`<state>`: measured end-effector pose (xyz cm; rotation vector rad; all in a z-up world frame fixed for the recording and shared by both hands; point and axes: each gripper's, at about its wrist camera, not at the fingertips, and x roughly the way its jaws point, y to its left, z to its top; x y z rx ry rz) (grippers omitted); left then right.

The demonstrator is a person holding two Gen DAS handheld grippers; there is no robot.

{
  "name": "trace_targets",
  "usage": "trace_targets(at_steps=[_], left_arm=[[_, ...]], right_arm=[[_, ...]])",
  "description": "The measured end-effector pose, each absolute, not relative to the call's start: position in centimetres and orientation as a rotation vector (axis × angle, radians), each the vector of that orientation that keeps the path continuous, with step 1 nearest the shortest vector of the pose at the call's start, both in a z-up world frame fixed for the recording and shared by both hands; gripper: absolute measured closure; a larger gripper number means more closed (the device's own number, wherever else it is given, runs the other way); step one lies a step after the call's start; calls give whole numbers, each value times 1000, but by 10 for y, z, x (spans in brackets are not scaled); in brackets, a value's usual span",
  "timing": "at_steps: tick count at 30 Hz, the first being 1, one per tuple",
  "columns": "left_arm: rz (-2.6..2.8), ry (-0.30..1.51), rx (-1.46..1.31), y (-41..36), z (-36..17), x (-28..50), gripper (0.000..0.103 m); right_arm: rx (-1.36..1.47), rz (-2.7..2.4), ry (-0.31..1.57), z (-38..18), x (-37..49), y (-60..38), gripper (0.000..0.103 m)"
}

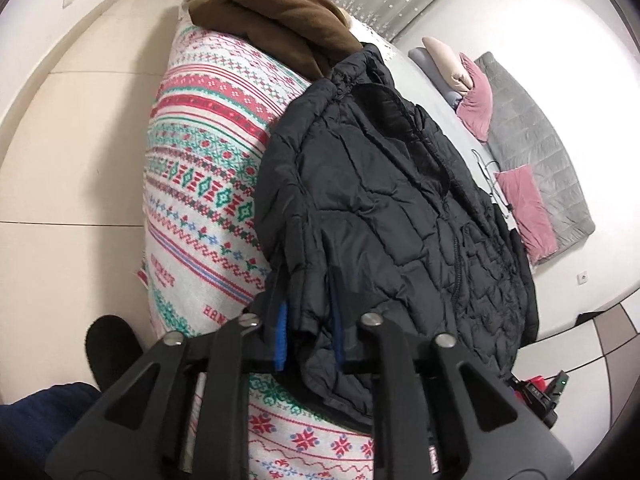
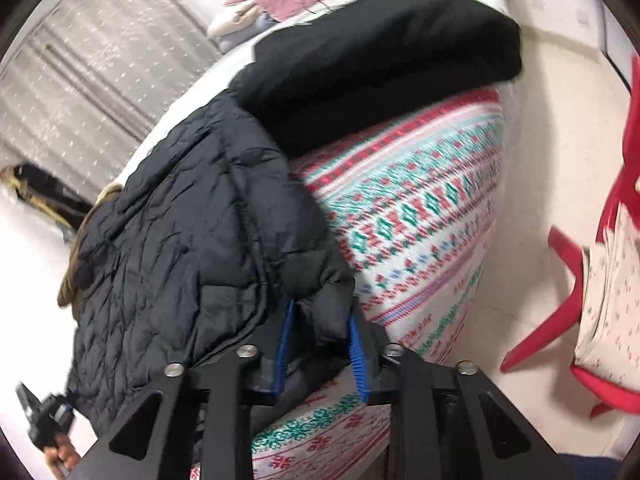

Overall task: Fold large clothes
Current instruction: 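Lift the jacket with both grippers and fold it over toward the brown garment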

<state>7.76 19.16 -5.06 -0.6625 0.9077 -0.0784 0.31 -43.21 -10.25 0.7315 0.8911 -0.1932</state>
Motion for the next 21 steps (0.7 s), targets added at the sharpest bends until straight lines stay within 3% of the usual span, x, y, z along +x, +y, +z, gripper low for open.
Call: trace_targets(at_steps=[2, 4, 9, 12, 14, 21], left_arm=[[-100, 909, -679, 190, -51, 78, 55], [-151, 918, -730, 190, -53, 79, 42], [-147, 919, -771, 196, -58, 80, 43], [-124, 915, -730, 192, -57, 79, 56], [-93, 929, -706, 191, -59, 80, 61], [5, 969, -746, 205, -74, 83, 54]], right_arm=[[750, -175, 890, -104, 3, -432, 58], [747, -172, 907, -108, 6, -429, 56], [828, -153, 890, -114, 5, -436, 56], [829, -139, 884, -112, 3, -437, 65], [835, -147, 889, -114, 3, -437, 65], [861, -165, 881, -116, 1, -438, 60]])
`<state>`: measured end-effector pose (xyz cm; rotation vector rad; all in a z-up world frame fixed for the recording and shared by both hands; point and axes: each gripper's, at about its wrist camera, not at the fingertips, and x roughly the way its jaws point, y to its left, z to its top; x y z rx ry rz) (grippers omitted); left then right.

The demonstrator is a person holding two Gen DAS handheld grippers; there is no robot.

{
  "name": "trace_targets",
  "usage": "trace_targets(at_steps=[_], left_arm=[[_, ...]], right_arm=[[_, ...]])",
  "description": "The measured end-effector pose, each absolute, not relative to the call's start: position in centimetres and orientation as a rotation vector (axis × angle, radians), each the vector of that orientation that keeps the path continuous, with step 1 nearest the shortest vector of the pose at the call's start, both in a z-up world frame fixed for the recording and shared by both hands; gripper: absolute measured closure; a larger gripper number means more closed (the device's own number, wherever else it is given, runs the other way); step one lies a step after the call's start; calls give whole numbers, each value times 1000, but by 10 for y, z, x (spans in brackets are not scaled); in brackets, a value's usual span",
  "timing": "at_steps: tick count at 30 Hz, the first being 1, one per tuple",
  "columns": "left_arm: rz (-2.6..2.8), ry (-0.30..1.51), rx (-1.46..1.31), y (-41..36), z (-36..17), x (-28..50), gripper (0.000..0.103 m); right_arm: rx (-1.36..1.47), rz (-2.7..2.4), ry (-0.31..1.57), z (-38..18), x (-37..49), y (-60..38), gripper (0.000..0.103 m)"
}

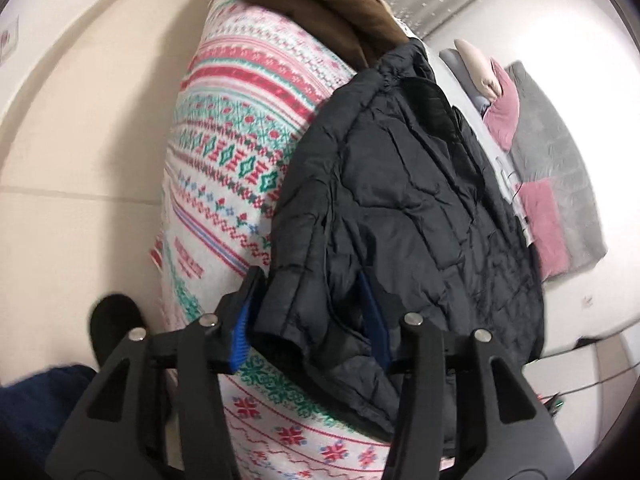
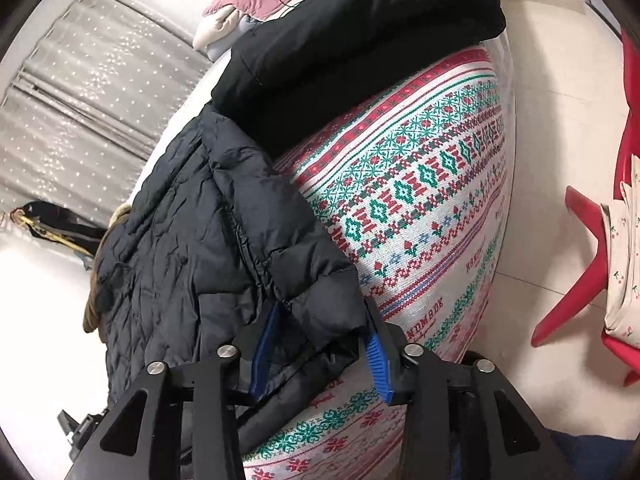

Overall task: Fold large clothes
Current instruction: 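Lift the jacket with both grippers and fold it over toward the brown garment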

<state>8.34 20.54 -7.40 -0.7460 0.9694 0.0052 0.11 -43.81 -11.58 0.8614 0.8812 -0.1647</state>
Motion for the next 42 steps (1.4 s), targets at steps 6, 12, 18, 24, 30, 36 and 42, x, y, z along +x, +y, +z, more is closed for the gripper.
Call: trace_targets(at_steps=[6, 12, 18, 24, 30, 36, 42], left_arm=[[-9, 924, -691, 194, -66, 84, 90], [-37, 847, -699, 197, -40, 68, 94], [-64, 834, -677, 201, -25, 42, 95], [-75, 812, -700, 207, -7, -3, 95], [-106, 782, -878, 210, 20, -76, 95], [-88, 647, -852, 211, 74, -130, 95], [-23, 658, -867, 224, 69, -120, 95]], right_arm=[[860, -123, 849, -111, 3, -435, 89], [881, -90, 749, -89, -16, -442, 99], [914, -33, 672, -72, -44, -446, 100], [946, 54, 590, -53, -76, -448, 100], [923, 136, 511, -18, -124, -437, 100], [931, 205, 414, 17, -176, -443, 100], [910, 226, 376, 36, -171, -445, 100]])
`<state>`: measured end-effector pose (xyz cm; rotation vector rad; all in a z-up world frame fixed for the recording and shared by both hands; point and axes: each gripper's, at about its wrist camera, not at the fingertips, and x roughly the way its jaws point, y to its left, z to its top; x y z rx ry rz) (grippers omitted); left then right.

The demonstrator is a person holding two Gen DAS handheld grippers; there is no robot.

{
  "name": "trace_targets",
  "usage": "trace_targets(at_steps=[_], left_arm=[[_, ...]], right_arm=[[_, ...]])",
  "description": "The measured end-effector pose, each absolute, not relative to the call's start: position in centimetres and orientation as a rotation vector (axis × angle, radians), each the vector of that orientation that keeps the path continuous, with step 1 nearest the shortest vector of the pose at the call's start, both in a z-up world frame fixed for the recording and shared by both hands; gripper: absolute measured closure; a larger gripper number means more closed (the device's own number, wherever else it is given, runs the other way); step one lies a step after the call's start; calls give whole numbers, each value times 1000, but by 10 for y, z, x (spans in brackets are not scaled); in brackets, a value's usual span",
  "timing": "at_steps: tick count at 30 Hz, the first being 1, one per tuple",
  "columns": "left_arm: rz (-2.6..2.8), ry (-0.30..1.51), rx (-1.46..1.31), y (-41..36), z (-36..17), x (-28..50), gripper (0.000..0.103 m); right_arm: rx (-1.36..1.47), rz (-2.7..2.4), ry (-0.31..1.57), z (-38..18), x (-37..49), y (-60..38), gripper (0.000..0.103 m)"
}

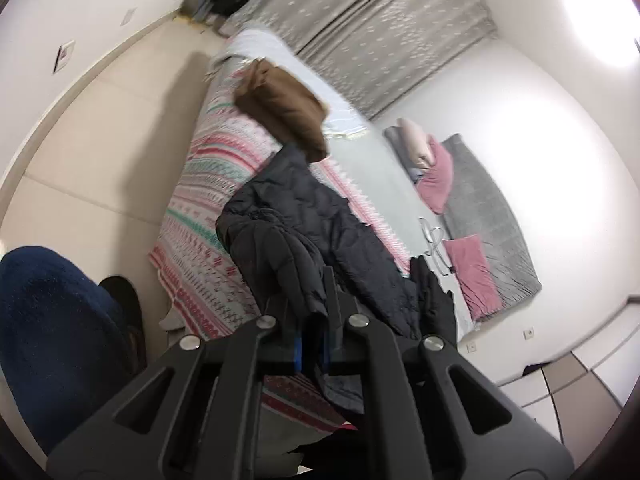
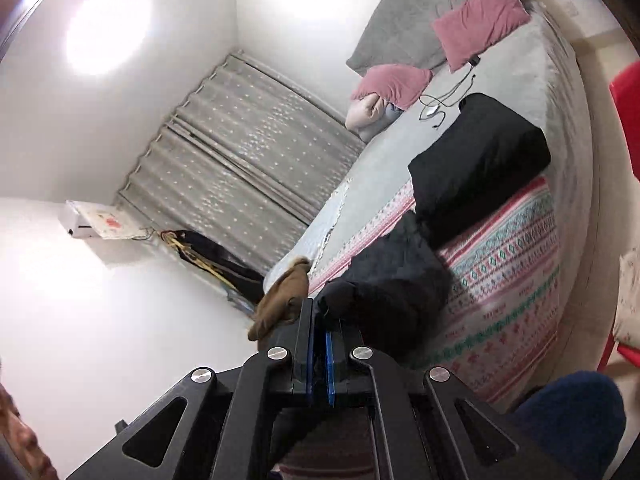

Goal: Fold large clothes

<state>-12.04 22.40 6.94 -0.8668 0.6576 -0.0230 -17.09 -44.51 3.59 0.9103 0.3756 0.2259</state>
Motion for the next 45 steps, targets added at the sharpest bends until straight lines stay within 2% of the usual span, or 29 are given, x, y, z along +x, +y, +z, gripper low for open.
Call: trace_targets(at_steps=[10, 15, 19, 27, 29, 36, 40, 42, 44, 45], left_arm=[[-38, 652, -845, 226, 106, -23, 95], [-9, 722, -803, 225, 113, 80, 95], [-10, 773, -775, 226, 96, 163, 94], [66, 964, -687, 221, 11, 278, 93], [78, 1015, -695, 222, -4, 292, 87], [54, 1070, -706, 227, -15, 314, 79], [35, 1066, -797, 242, -16, 322, 66], [52, 1035, -836, 251, -13, 320, 58], [83, 994, -836, 255, -6, 319, 45], [127, 970, -807, 259, -1, 317, 44]], right_arm=[[936, 279, 379, 64, -87, -454, 100], [952, 234, 446, 76, -2, -463, 100], [953, 160, 531, 68, 79, -470, 100], [920, -38, 733, 3, 208, -476, 99], [913, -84, 789, -18, 229, -475, 99], [872, -144, 879, -55, 270, -474, 95], [813, -200, 887, -54, 284, -474, 89], [784, -240, 864, -49, 284, -475, 83], [757, -279, 844, -45, 285, -474, 79], [735, -299, 829, -41, 283, -474, 77]])
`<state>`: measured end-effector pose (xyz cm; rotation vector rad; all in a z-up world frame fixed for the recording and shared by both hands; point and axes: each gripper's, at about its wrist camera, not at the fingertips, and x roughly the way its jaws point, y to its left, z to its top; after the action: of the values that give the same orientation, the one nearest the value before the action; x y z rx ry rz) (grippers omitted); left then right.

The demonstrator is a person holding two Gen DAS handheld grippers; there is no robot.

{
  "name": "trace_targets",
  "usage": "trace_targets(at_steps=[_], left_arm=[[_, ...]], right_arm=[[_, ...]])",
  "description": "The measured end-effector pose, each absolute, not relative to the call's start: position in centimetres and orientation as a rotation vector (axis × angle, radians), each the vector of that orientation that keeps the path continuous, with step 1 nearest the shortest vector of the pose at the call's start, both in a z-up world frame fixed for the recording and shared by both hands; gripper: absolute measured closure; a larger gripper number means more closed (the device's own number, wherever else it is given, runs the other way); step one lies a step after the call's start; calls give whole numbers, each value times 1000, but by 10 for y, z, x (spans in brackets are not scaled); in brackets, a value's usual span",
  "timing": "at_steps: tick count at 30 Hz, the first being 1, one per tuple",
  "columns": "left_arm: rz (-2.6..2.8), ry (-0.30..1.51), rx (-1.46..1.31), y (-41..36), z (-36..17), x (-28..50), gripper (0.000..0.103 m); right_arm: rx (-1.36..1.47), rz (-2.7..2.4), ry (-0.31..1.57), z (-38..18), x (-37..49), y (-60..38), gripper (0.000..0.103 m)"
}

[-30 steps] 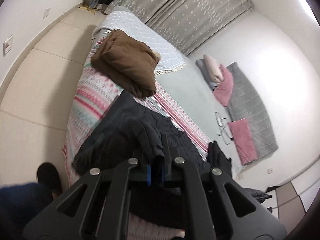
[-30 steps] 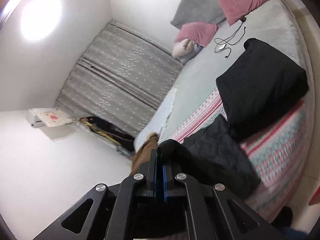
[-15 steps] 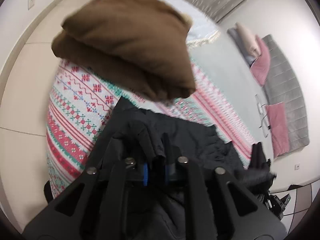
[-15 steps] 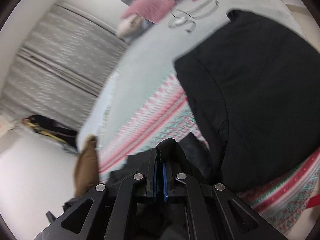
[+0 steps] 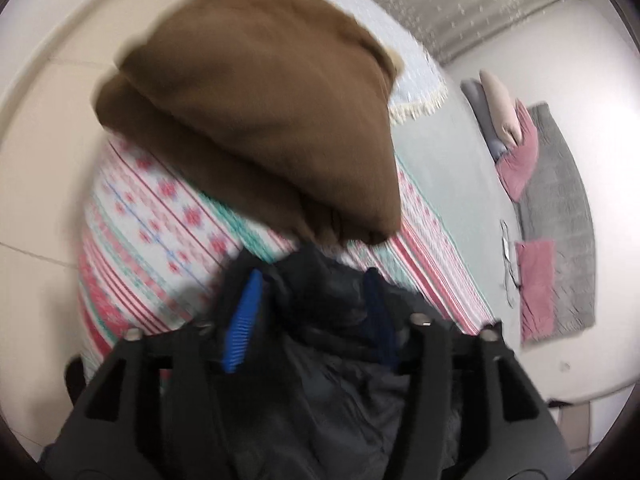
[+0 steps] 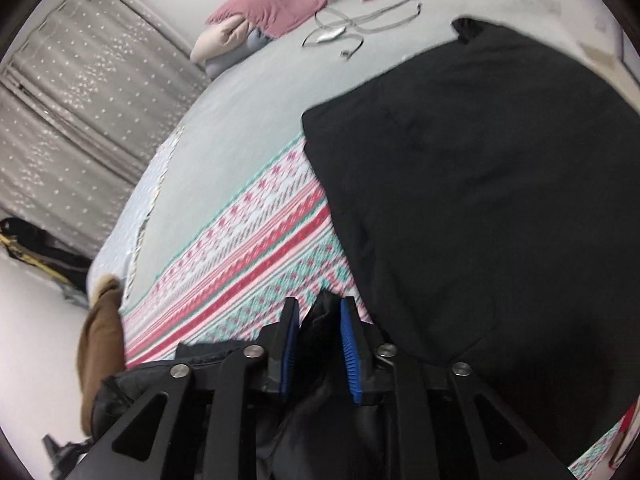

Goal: Fold large clothes

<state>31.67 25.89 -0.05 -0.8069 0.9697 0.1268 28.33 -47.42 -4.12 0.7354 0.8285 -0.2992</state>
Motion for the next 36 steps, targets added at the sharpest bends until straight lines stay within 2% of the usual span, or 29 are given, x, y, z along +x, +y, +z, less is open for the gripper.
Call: trace_targets(at_steps=[5, 9, 11, 12, 15, 18, 20, 21, 23, 25, 27, 28, 30, 32, 33, 34, 35, 36], left_arm=[[156, 905, -725, 254, 19, 307, 44], [63, 910, -535, 203, 32, 306, 43], [18, 936, -433, 175, 31, 303, 43], [12, 951, -386, 163, 27, 301, 43], [34, 997, -285, 145, 13, 298, 43], [87, 1016, -262, 156, 11, 291, 43], [154, 953, -287, 178, 19, 277, 43], [199, 922, -290, 189, 23, 274, 41], [245, 903, -323, 209, 18, 270, 29], [186, 955, -378, 219, 5, 279, 29], [143, 1013, -420, 223, -12, 290, 29], [148, 1021, -433, 224, -18, 294, 29], [147, 1022, -443, 221, -24, 302, 37], [126, 1031, -437, 212, -29, 311, 70], [135, 1035, -422, 207, -30, 313, 74], [147, 1031, -402, 202, -26, 313, 83], [161, 1017, -354, 193, -24, 314, 91], [171, 1000, -322, 187, -20, 313, 92]], right_arm=[[622, -310, 801, -23, 276, -462, 76], [461, -277, 752, 3, 268, -429, 74], [383, -174, 759, 9, 267, -401, 70], [351, -108, 780, 7, 269, -387, 67], [245, 119, 898, -13, 279, -335, 66], [121, 87, 967, -36, 290, -310, 66], [57, -10, 963, -43, 297, -315, 66], [44, -57, 958, -42, 298, -321, 66], [71, -131, 929, -32, 296, -345, 66], [125, -170, 903, -21, 290, -375, 59], [139, -241, 891, -15, 282, -402, 44], [152, -247, 902, -17, 279, -413, 43], [215, -202, 947, -29, 281, -428, 43], [242, -165, 981, -45, 285, -434, 43], [209, -172, 993, -49, 287, -432, 45], [176, -185, 993, -49, 288, -428, 50], [172, -184, 996, -49, 288, -428, 77], [203, -168, 1010, -51, 288, -430, 97]])
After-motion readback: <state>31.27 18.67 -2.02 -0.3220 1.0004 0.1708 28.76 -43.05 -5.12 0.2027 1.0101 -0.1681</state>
